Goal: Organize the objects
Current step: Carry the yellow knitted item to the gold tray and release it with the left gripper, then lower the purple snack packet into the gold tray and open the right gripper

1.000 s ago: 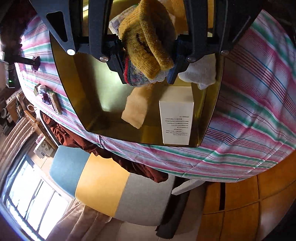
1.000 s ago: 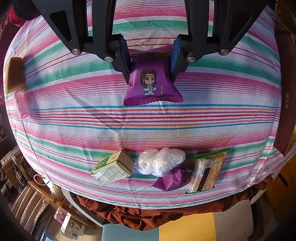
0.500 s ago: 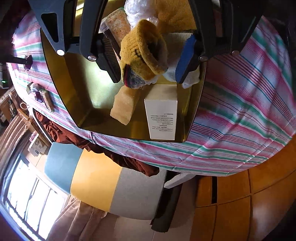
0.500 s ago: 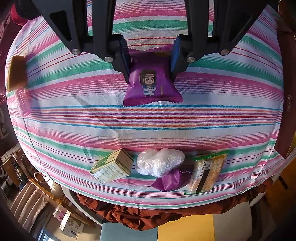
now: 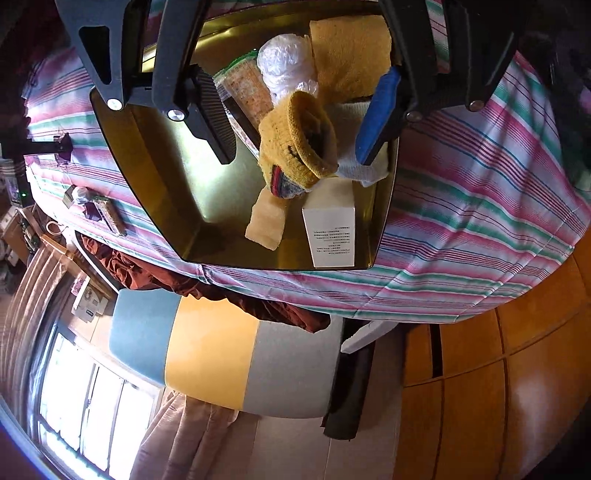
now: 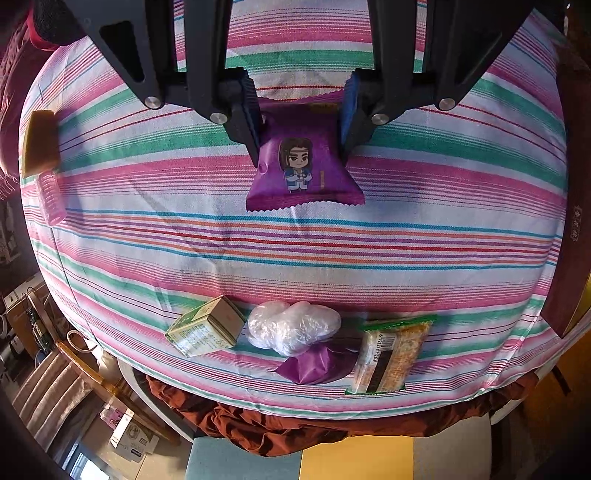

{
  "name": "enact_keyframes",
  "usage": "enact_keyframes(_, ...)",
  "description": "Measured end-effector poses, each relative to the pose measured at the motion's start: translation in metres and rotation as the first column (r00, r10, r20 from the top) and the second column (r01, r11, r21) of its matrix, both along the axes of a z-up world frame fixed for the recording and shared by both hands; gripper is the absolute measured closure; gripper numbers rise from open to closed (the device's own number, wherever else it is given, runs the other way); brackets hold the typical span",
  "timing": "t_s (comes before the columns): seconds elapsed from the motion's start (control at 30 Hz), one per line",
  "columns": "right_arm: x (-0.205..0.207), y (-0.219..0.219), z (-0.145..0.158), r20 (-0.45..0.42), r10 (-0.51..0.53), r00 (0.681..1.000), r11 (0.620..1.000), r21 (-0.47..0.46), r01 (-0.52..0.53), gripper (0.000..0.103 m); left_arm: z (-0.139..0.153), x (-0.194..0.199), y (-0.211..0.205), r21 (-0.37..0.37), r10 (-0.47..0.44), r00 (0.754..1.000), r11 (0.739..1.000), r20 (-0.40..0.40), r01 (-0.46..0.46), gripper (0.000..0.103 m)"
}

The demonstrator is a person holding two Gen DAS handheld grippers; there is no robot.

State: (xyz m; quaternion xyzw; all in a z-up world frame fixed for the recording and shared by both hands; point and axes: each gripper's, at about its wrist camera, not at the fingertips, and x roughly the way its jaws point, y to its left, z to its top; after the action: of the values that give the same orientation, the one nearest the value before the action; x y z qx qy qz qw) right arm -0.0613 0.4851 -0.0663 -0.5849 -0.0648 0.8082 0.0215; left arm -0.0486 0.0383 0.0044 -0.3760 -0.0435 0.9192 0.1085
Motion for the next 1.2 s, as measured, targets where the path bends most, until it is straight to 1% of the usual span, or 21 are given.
enact_keyframes(0.23, 0.021, -0.03, 0.006, 0.004, 0.051, 0.999, 0.998, -0.046, -0.051, 0.067, -0.002, 0.009, 0.001, -0.016, -0.012, 1.0, 1.0, -0.011, 0.012, 0.035)
enact_keyframes(0.37, 0.034, -0.052, 0.009, 0.01, 0.095, 0.995, 0.987, -0.129, -0.093, 0.067, -0.004, 0.012, -0.001, -0.016, -0.012, 1.0, 1.0, -0.008, 0.012, 0.035)
enact_keyframes(0.43, 0.039, -0.065, 0.017, -0.013, 0.111, 0.994, 0.979, -0.168, -0.112, 0.067, -0.005, 0.013, -0.001, -0.019, -0.013, 1.0, 1.0, -0.006, 0.013, 0.035)
enact_keyframes(0.5, 0.045, -0.083, 0.032, -0.057, 0.139, 0.989, 0.968, -0.201, -0.148, 0.067, -0.006, 0.015, -0.002, -0.018, -0.013, 1.0, 1.0, -0.004, 0.013, 0.035)
enact_keyframes(0.6, 0.053, -0.12, 0.059, -0.129, 0.208, 0.97, 0.944, -0.232, -0.233, 0.067, -0.006, 0.016, -0.004, -0.015, -0.012, 1.0, 1.0, -0.001, 0.012, 0.034)
enact_keyframes(0.7, 0.055, -0.158, 0.08, -0.19, 0.293, 0.937, 0.908, -0.252, -0.334, 0.067, -0.006, 0.016, -0.007, -0.01, -0.008, 1.0, 1.0, 0.0, 0.008, 0.033)
enact_keyframes(0.77, 0.057, -0.189, 0.087, -0.21, 0.346, 0.914, 0.883, -0.257, -0.393, 0.067, -0.005, 0.016, -0.009, -0.005, -0.003, 1.0, 1.0, -0.002, 0.003, 0.033)
enact_keyframes(0.87, 0.054, -0.227, 0.085, -0.221, 0.422, 0.879, 0.848, -0.246, -0.469, 0.067, -0.003, 0.015, -0.016, 0.0, 0.01, 1.0, 1.0, -0.006, -0.01, 0.033)
enact_keyframes(0.97, 0.052, -0.263, 0.076, -0.203, 0.473, 0.857, 0.823, -0.244, -0.512, 0.067, -0.003, 0.015, -0.026, 0.001, 0.027, 1.0, 1.0, -0.006, -0.027, 0.033)
enact_keyframes(1.1, 0.044, -0.301, 0.055, -0.16, 0.52, 0.839, 0.8, -0.252, -0.544, 0.067, -0.006, 0.014, -0.04, 0.003, 0.056, 0.998, 0.998, 0.004, -0.056, 0.033)
enact_keyframes(1.2, 0.036, -0.322, 0.041, -0.127, 0.537, 0.834, 0.798, -0.244, -0.551, 0.067, -0.01, 0.012, -0.047, 0.008, 0.071, 0.997, 0.997, 0.017, -0.071, 0.033)
